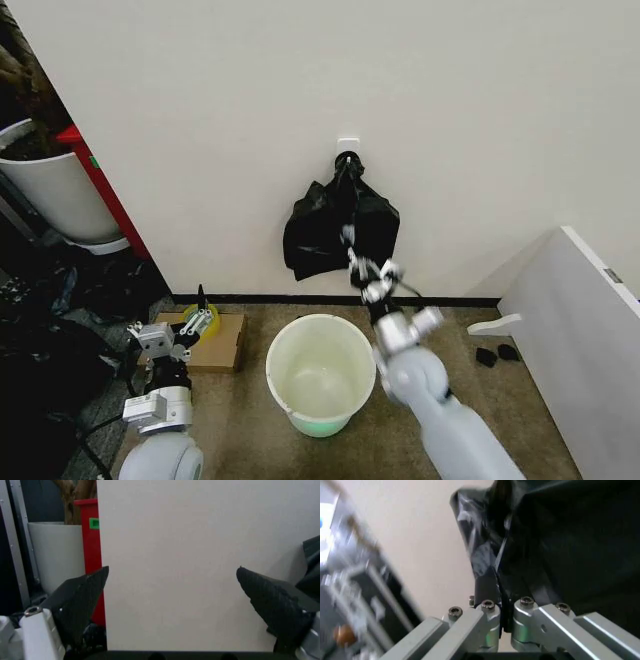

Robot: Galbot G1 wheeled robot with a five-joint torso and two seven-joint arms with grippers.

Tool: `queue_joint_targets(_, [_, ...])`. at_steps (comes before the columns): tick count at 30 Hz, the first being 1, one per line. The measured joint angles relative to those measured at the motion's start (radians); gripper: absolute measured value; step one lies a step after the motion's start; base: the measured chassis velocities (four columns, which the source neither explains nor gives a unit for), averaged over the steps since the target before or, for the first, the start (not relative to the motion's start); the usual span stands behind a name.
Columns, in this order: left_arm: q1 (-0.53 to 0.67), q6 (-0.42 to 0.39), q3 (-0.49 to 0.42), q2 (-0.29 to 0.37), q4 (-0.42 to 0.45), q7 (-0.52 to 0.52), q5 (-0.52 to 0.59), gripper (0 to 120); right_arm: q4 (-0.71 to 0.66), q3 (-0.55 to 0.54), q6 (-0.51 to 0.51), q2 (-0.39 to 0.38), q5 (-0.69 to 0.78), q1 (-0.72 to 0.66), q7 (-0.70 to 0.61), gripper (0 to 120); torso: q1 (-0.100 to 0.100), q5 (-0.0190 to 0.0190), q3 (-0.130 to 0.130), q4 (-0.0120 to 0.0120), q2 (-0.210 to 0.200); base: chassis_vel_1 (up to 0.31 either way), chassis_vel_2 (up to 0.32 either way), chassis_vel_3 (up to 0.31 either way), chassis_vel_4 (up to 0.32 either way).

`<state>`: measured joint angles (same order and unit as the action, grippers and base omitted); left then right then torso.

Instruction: Place the garbage bag over the trash bin.

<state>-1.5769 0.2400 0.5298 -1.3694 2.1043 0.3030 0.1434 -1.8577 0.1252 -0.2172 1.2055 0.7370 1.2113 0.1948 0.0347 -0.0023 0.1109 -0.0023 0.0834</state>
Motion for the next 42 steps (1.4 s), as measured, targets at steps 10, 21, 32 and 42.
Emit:
queue_joint_targets(10, [0.008,0.001,-0.007,0.003,-0.004,0.002,0.001,100,0.044,0.029,-0.093,-0.089,-0.139,0.149,0.167,0,0.0,0.0,0.0,0.0001,0.0,0.0,0.0,0.0,0.0])
queue_joint_targets(21, [0.007,0.0,-0.003,0.003,0.006,0.003,0.001,100,0.234,0.098,-0.248,-0.077,-0.311,0.14,0.565,0,0.0,-0.0001,0.0,0.0001,0.0,0.0,0.0,0.0,0.0])
queue_joint_targets(32, [-0.002,-0.002,-0.001,-0.005,0.012,0.004,-0.003,100,0.32,0.13,-0.357,-0.058,-0.407,0.08,0.619,0,0.0,-0.0002,0.0,0.0001,0.0,0.0,0.0,0.0,0.0])
queue_joint_targets(42, [0.001,-0.006,-0.007,-0.018,0.01,0.004,-0.012,100,0.278,0.166,-0.436,-0.059,-0.274,0.067,0.727,33,0.0,-0.0002,0.0,0.0001,0.0,0.0,0.0,0.0,0.0])
